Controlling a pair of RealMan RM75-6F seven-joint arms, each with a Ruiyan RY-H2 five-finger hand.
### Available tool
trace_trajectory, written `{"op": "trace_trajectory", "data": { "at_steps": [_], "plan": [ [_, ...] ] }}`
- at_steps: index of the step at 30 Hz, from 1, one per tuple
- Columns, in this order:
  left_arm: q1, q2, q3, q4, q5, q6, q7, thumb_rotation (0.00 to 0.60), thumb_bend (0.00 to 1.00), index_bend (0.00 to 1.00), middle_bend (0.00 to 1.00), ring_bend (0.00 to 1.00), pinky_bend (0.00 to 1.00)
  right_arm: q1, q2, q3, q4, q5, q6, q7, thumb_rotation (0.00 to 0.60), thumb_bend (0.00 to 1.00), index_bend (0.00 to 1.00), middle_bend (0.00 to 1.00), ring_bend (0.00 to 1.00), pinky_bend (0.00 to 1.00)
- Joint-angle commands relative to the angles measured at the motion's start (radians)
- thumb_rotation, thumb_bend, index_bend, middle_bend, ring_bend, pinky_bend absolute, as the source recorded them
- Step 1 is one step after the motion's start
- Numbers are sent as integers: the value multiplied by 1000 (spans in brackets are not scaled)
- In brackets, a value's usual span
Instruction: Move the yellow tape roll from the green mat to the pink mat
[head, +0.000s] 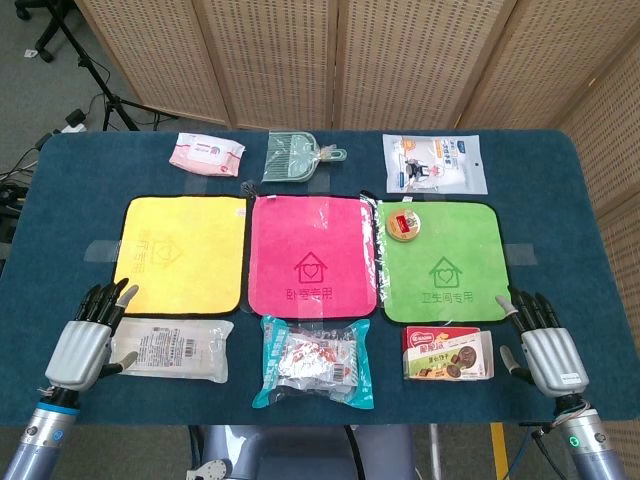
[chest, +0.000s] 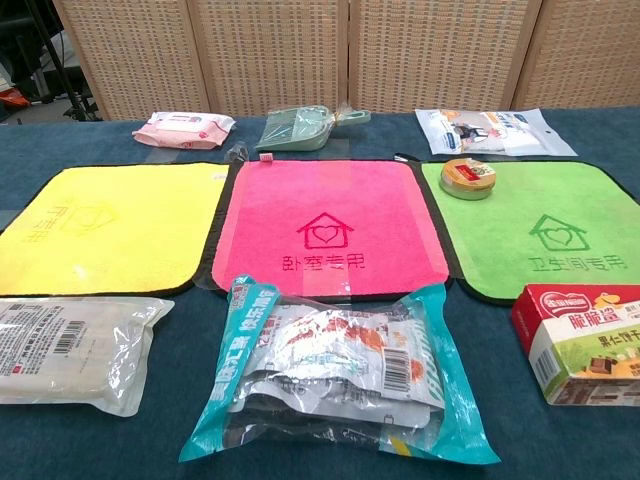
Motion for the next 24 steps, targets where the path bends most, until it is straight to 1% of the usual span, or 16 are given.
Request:
{"op": "trace_trajectory", "data": {
  "at_steps": [1,13,24],
  "plan": [
    [-1,-1,2,0,1,-4,3,600,155,35,0,0,0,-1,1,0,1,1,0,2,600,466,72,0,0,15],
    [9,9,5,-12,30,33,-1,600,155,35,0,0,0,4,5,-1,-6,2,-13,20,600,466,72,0,0,16],
    [13,14,7,-19,29,32,1,600,155,36,0,0,0,9,7,-9,-10,-1,-29,22,600,466,72,0,0,16]
  ]
}}
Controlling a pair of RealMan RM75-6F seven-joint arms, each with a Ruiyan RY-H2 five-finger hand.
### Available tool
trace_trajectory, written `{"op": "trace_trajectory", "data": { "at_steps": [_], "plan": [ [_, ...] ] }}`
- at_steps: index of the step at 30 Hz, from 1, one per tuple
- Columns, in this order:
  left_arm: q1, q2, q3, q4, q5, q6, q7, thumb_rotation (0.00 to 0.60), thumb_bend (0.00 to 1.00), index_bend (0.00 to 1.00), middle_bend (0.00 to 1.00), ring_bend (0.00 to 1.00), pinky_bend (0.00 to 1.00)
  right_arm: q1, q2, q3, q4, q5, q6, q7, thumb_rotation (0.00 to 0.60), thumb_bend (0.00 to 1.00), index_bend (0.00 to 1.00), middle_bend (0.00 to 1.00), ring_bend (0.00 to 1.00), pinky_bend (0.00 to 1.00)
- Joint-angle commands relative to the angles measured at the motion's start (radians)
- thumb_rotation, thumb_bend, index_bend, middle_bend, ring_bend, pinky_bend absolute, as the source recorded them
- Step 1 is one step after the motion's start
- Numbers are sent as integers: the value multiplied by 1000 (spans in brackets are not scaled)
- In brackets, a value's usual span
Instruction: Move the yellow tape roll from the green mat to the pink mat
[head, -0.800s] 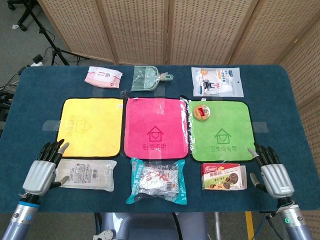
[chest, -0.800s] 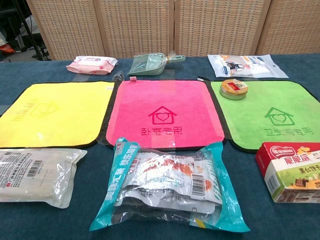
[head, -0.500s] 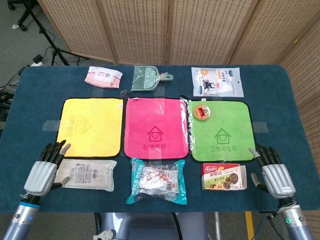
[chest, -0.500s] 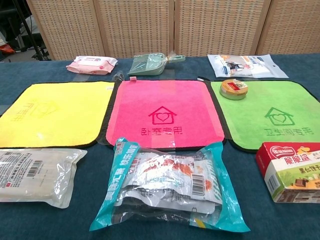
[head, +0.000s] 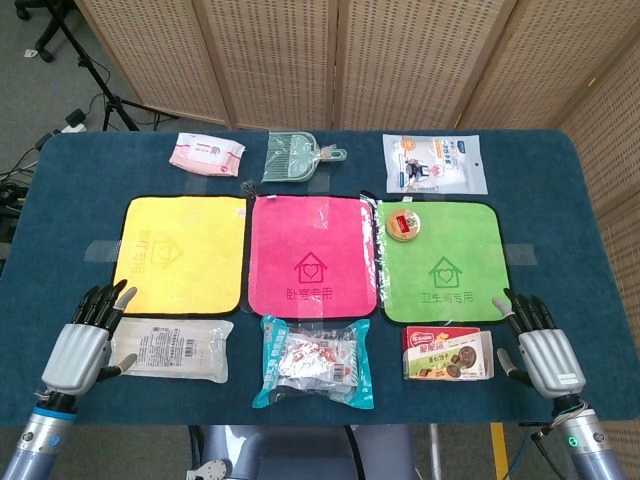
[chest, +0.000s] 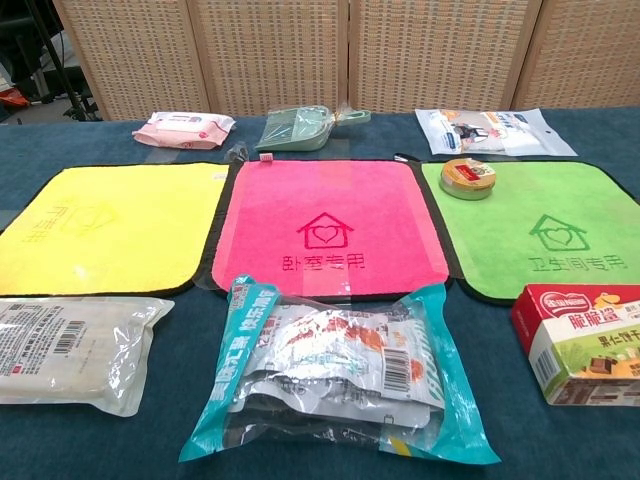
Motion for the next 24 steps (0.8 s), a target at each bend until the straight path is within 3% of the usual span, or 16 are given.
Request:
{"op": "trace_trajectory", "data": {
  "at_steps": [1,12,24],
  "plan": [
    [-2,-2,-3,0,0,0,3,600,155,35,0,0,0,1,0,1,1,-2,2,2,600,466,72,0,0,16],
    [-3,-5,1,-3,-1,-11,5,600,155,35,0,0,0,14,-9,12,-6,2,-10,8,600,466,72,0,0,15],
    [-12,-17,-8,22,-19,-30,-12,600,155,35,0,0,0,276,41,201,-106,201,-363,243,600,466,72,0,0,15]
  ]
}}
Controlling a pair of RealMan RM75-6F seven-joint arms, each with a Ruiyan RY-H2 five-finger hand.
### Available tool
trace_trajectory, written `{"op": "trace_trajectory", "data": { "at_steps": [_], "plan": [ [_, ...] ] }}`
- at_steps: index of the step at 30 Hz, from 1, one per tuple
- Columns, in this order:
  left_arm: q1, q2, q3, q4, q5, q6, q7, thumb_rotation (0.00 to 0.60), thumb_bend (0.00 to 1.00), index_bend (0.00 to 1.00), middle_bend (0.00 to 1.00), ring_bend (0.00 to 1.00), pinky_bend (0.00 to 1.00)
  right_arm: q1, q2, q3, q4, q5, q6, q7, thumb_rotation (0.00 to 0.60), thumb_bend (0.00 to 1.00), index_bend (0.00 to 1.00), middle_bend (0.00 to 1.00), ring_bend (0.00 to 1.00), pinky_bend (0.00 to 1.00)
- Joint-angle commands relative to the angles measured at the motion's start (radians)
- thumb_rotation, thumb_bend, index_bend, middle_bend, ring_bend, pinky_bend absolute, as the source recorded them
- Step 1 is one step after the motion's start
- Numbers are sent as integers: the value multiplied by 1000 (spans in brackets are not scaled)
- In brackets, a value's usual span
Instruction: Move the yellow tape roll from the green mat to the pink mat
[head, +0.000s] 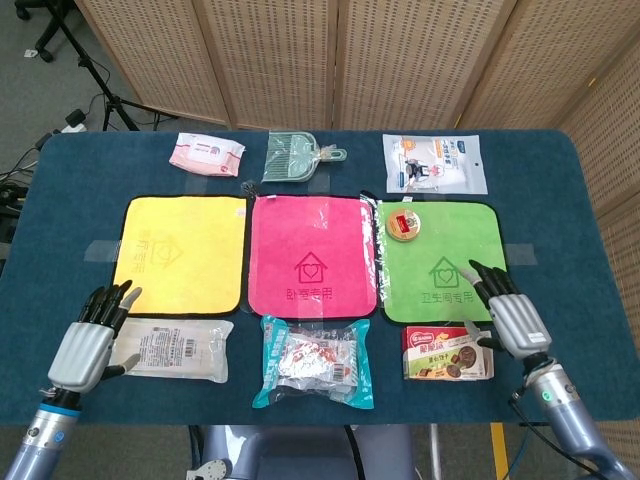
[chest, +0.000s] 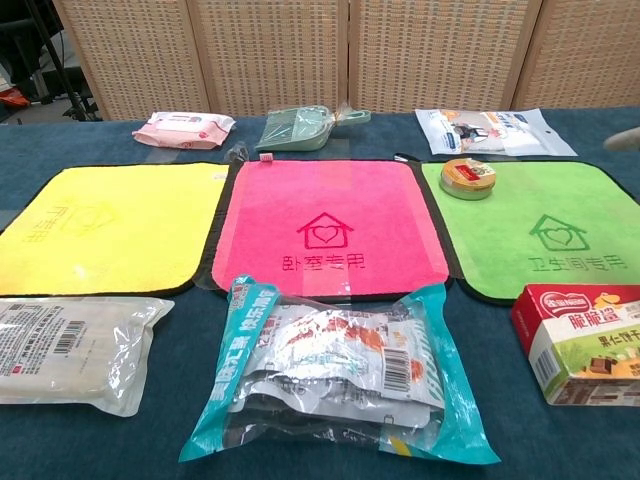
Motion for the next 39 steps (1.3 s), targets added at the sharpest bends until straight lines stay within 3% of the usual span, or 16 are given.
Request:
{"op": "trace_trajectory", "data": {
  "at_steps": [1,6,13,24,39],
  "plan": [
    [1,-2,-4,5,-1,6,-5,600,155,35,0,0,0,113,16,93,-24,116,-140,90,600,466,71,0,0,15],
    [3,-14,-19,32,9,37,-39,600,155,35,0,0,0,244,-5,196,44,300,-348,209,600,466,71,0,0,16],
    [2,-25,-24,61,14,48,-67,600,155,35,0,0,0,359,-44,252,180,439,-537,296,600,466,71,0,0,15],
    [-10,-32,-11,69,26,26,-90,600,155,35,0,0,0,469,-197,257,471,454,-688,361,600,466,71,0,0,16],
    [-12,-30,1,67,48,32,-105,600,155,35,0,0,0,495,-296,257,614,361,-759,435,600,466,71,0,0,16]
  ]
}}
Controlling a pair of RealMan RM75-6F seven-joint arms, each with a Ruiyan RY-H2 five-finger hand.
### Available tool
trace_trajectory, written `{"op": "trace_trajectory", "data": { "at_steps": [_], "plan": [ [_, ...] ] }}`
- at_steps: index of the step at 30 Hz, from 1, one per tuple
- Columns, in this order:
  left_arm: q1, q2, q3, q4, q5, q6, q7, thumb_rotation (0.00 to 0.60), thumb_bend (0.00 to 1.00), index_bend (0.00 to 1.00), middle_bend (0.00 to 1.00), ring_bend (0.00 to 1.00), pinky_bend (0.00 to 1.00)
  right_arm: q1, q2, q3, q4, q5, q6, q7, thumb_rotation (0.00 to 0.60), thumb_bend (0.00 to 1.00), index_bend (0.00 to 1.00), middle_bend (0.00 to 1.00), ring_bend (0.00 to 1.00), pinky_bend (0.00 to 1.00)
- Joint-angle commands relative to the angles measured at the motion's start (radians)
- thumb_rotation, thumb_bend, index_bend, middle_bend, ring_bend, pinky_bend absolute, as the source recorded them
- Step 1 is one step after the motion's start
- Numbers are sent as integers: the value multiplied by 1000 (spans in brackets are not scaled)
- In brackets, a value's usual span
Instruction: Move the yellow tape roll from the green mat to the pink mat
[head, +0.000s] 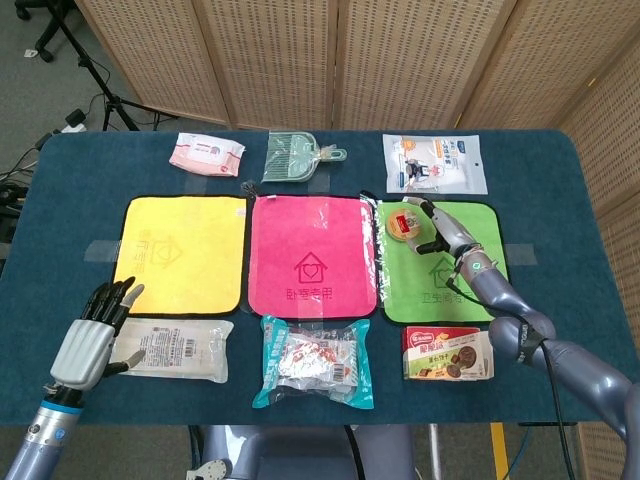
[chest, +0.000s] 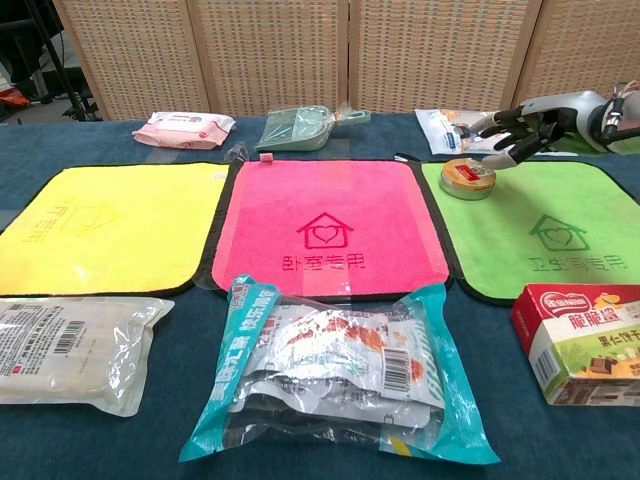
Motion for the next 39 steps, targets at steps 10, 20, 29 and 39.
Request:
{"op": "trace_trajectory", "data": {
  "at_steps": [10,20,29,39],
  "plan": [
    [-2,6,5,-6,4,-1,-16,600,155,35,0,0,0,20,-42,3,66,-55,-46,48,600,466,73,0,0,15],
    [-3,5,9,-6,8,-3,-17,600,155,35,0,0,0,19,-55,5,98,-84,-57,80,600,466,80,0,0,16],
    [-6,6,13,-8,11,-9,-22,600,155,35,0,0,0,11,-56,3,71,-114,-59,108,600,466,80,0,0,16],
    [-8,9,15,-8,14,-9,-37,600,155,35,0,0,0,9,-40,-2,19,-135,-52,119,600,466,80,0,0,16]
  ]
}}
